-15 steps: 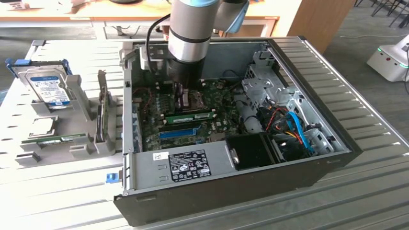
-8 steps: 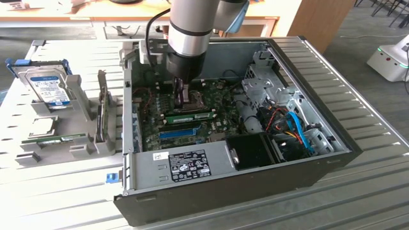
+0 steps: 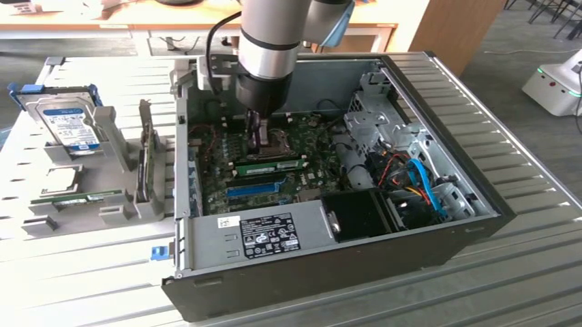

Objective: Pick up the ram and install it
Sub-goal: 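Press down the ram until it locks into place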

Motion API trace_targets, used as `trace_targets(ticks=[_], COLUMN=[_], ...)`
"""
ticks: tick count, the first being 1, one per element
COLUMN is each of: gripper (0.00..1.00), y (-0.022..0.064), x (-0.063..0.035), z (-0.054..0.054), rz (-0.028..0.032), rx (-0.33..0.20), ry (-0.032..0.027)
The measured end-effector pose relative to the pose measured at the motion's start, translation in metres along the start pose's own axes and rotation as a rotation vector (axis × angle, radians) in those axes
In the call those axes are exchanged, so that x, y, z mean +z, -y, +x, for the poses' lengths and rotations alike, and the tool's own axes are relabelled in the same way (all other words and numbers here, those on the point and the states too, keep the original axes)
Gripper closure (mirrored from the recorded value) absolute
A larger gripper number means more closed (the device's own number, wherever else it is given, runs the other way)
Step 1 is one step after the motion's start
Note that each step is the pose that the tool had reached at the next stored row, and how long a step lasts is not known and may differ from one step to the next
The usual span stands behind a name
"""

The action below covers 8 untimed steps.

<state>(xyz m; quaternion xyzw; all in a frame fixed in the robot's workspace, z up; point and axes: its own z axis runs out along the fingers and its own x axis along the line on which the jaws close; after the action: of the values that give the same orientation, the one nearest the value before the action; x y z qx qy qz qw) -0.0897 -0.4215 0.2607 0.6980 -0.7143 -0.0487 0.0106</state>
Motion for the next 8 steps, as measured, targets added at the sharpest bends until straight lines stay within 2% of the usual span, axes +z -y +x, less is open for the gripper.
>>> trace_targets(ticks=[2, 8], gripper=[0.89, 0.89], y=[-0.0031, -0.0034], x=[0.0004, 0.0004], z=[0.0, 0.0], rz=[0.0029, 0.0036], rx=[0.0, 0.0], ry=[-0.0011, -0.002])
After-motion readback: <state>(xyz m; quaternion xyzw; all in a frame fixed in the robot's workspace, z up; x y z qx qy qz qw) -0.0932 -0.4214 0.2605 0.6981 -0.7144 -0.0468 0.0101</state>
